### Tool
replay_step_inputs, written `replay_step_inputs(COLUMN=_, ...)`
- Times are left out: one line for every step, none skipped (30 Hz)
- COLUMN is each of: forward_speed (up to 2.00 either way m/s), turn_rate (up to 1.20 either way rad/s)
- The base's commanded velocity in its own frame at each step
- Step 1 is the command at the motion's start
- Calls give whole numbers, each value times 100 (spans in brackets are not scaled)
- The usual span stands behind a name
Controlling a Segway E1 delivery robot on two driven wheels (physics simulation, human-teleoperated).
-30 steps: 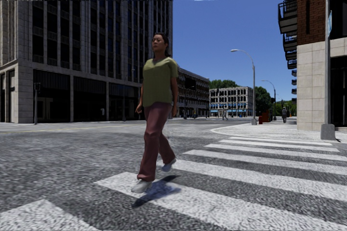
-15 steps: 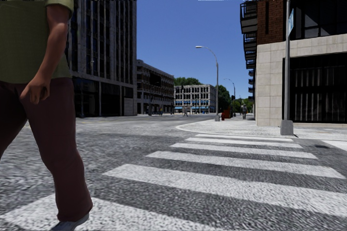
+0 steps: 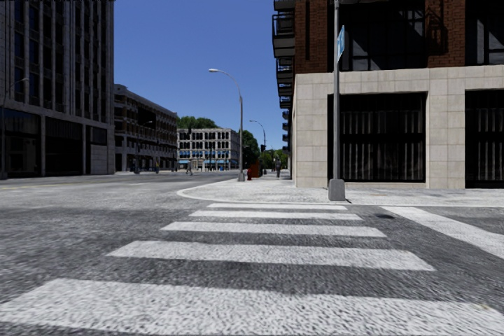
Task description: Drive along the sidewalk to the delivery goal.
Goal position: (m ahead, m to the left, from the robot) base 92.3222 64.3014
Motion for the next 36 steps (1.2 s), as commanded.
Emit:
replay_step_inputs(forward_speed=153, turn_rate=0)
replay_step_inputs(forward_speed=153, turn_rate=0)
replay_step_inputs(forward_speed=163, turn_rate=0)
replay_step_inputs(forward_speed=200, turn_rate=0)
replay_step_inputs(forward_speed=200, turn_rate=0)
replay_step_inputs(forward_speed=200, turn_rate=0)
replay_step_inputs(forward_speed=200, turn_rate=0)
replay_step_inputs(forward_speed=200, turn_rate=0)
replay_step_inputs(forward_speed=200, turn_rate=0)
replay_step_inputs(forward_speed=200, turn_rate=0)
replay_step_inputs(forward_speed=200, turn_rate=0)
replay_step_inputs(forward_speed=200, turn_rate=0)
replay_step_inputs(forward_speed=200, turn_rate=0)
replay_step_inputs(forward_speed=200, turn_rate=0)
replay_step_inputs(forward_speed=200, turn_rate=0)
replay_step_inputs(forward_speed=200, turn_rate=0)
replay_step_inputs(forward_speed=200, turn_rate=0)
replay_step_inputs(forward_speed=200, turn_rate=0)
replay_step_inputs(forward_speed=200, turn_rate=0)
replay_step_inputs(forward_speed=200, turn_rate=0)
replay_step_inputs(forward_speed=200, turn_rate=0)
replay_step_inputs(forward_speed=200, turn_rate=0)
replay_step_inputs(forward_speed=200, turn_rate=0)
replay_step_inputs(forward_speed=200, turn_rate=0)
replay_step_inputs(forward_speed=200, turn_rate=0)
replay_step_inputs(forward_speed=200, turn_rate=0)
replay_step_inputs(forward_speed=200, turn_rate=0)
replay_step_inputs(forward_speed=200, turn_rate=0)
replay_step_inputs(forward_speed=200, turn_rate=0)
replay_step_inputs(forward_speed=200, turn_rate=0)
replay_step_inputs(forward_speed=200, turn_rate=0)
replay_step_inputs(forward_speed=200, turn_rate=0)
replay_step_inputs(forward_speed=200, turn_rate=0)
replay_step_inputs(forward_speed=200, turn_rate=0)
replay_step_inputs(forward_speed=200, turn_rate=0)
replay_step_inputs(forward_speed=200, turn_rate=0)
